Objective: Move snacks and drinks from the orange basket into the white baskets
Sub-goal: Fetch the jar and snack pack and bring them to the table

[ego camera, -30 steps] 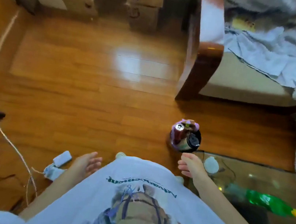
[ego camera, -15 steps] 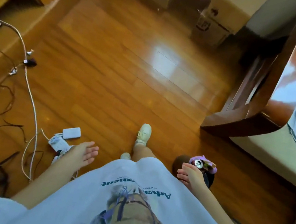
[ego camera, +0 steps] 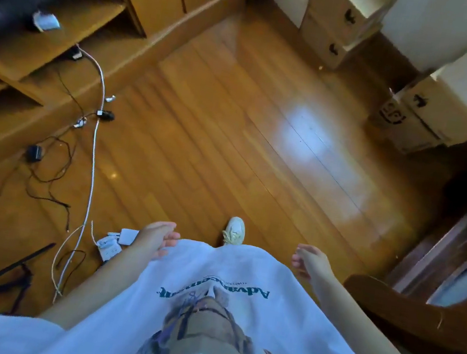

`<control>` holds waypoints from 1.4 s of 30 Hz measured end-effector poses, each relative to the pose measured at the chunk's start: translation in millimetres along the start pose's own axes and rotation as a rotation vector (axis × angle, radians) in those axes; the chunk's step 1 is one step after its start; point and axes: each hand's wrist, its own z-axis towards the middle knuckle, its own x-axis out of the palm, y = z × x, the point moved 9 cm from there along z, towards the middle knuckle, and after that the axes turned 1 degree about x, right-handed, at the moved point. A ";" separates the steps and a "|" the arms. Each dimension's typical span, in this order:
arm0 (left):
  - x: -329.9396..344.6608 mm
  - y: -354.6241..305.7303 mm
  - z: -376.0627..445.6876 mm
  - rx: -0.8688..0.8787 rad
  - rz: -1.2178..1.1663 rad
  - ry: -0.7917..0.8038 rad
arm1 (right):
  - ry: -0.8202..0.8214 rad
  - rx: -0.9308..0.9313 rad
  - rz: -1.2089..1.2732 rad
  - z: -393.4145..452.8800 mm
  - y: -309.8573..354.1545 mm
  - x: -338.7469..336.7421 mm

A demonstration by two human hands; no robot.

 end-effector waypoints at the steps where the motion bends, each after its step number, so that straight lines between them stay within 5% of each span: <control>1: -2.9 -10.6 4.6 0.009 -0.024 -0.013 | 0.027 -0.031 -0.054 5.5 27.2 7.1; 16: -77.0 -71.9 86.1 -0.258 -0.561 -0.149 | 0.212 -0.219 -0.343 56.6 304.8 123.2; 21: -95.7 -171.2 123.8 -0.242 -0.530 -0.153 | 0.139 -0.140 -0.224 71.9 356.0 125.5; 30: -80.9 -407.9 173.2 0.054 -0.257 -0.082 | -0.007 -0.063 -0.021 101.0 429.0 112.6; 42: -85.5 -558.3 232.7 0.042 -0.267 -0.132 | -0.053 -0.038 -0.160 190.5 603.4 144.2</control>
